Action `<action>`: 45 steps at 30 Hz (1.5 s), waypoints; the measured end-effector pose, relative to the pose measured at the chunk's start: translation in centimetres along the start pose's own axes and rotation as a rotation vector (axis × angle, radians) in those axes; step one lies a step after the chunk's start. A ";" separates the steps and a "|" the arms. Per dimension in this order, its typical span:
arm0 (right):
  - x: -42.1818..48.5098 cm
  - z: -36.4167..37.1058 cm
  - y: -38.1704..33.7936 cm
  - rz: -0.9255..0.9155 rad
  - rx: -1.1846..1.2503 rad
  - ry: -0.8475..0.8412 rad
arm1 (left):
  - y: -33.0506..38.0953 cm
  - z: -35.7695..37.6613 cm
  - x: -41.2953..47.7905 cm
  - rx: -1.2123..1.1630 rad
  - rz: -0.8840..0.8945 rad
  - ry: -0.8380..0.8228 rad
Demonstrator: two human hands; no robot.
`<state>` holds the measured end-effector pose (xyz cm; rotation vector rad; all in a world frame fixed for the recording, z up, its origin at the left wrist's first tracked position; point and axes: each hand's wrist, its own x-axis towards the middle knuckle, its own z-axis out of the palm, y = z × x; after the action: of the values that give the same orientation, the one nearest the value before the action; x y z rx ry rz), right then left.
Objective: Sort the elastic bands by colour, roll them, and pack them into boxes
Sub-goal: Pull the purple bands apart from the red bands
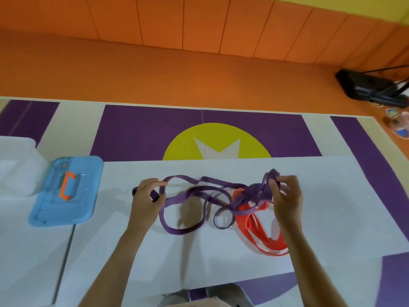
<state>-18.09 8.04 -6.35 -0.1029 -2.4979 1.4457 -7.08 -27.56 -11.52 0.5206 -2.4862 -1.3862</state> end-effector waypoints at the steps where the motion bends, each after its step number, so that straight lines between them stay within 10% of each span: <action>1: 0.3 0.1 -1.6 -0.055 0.015 -0.008 | -0.4 0.1 -0.1 0.024 -0.007 -0.035; 8: -0.5 3.8 -9.9 -0.129 0.086 -0.348 | -3.0 1.6 -2.1 0.057 -0.279 -0.492; 17: -10.5 10.7 -12.5 0.094 0.368 -1.000 | -2.1 4.5 -3.7 -0.053 -0.399 -0.589; 25: -8.8 9.4 -11.5 0.318 0.751 -0.849 | -2.5 4.5 -5.4 -0.003 -0.073 -0.958; 32: -4.1 8.1 -8.0 0.477 0.727 -0.422 | -3.7 2.4 -5.3 -0.080 -0.125 -0.772; 45: -4.0 10.0 -3.9 0.822 0.659 -0.537 | 1.4 -5.6 -0.9 -0.339 0.025 -0.219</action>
<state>-16.45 -3.07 -8.45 -0.7689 -2.2540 2.8803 -4.42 -30.74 -7.45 0.2779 -2.3274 -1.8931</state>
